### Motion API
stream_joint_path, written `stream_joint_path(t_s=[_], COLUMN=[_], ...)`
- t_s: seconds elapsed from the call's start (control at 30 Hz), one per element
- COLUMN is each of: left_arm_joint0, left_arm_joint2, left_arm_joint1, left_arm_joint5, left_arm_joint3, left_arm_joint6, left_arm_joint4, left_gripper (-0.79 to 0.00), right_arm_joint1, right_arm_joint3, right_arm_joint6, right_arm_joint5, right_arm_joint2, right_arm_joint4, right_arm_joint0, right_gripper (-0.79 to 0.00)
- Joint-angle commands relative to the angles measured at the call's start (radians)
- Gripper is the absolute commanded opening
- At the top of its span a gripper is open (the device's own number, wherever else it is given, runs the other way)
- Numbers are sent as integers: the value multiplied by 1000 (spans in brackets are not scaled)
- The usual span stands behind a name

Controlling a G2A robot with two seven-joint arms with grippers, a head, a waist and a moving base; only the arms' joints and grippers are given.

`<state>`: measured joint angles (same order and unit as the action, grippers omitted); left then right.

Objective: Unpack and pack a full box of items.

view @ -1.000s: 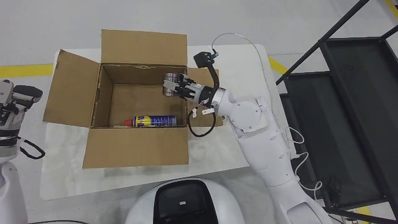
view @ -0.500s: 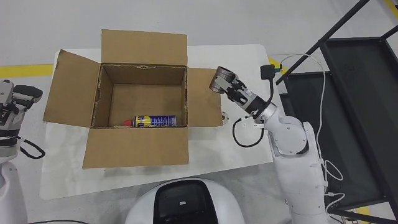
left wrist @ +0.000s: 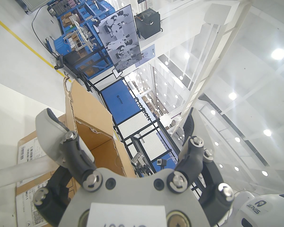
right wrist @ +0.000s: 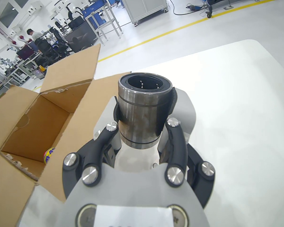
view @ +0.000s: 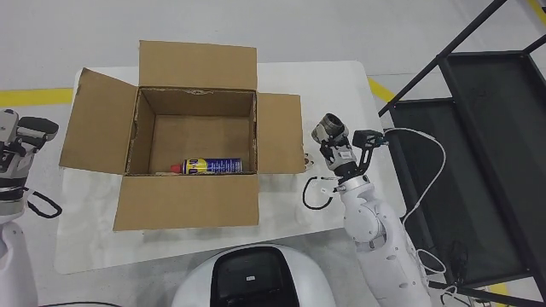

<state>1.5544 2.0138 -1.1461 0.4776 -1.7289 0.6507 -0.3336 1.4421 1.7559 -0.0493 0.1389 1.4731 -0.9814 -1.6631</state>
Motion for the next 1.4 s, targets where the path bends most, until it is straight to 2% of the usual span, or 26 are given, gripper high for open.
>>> stream_joint_path(t_s=[0.0, 0.1, 0.3, 0.43, 0.57, 1.37], left_arm_joint0=[0, 0, 0, 0, 0, 0], left_arm_joint2=[0, 0, 0, 0, 0, 0], left_arm_joint1=[0, 0, 0, 0, 0, 0], left_arm_joint5=[0, 0, 0, 0, 0, 0], left_arm_joint3=[0, 0, 0, 0, 0, 0], left_arm_joint6=[0, 0, 0, 0, 0, 0], left_arm_joint4=[0, 0, 0, 0, 0, 0], left_gripper=[0, 0, 0, 0, 0, 0], right_arm_joint1=[-1, -1, 8, 13, 13, 12], right_arm_joint3=[-29, -71, -157, -213, -274, -273], right_arm_joint6=[-22, -64, -212, -263, -265, -271], right_arm_joint5=[1, -9, -89, -131, -183, -184], right_arm_joint2=[0, -3, -42, -62, -74, -74], right_arm_joint4=[-9, -16, -72, -83, -147, -166], right_arm_joint0=[0, 7, 51, 77, 105, 105], right_gripper=[-785, -785, -785, -785, -785, -785])
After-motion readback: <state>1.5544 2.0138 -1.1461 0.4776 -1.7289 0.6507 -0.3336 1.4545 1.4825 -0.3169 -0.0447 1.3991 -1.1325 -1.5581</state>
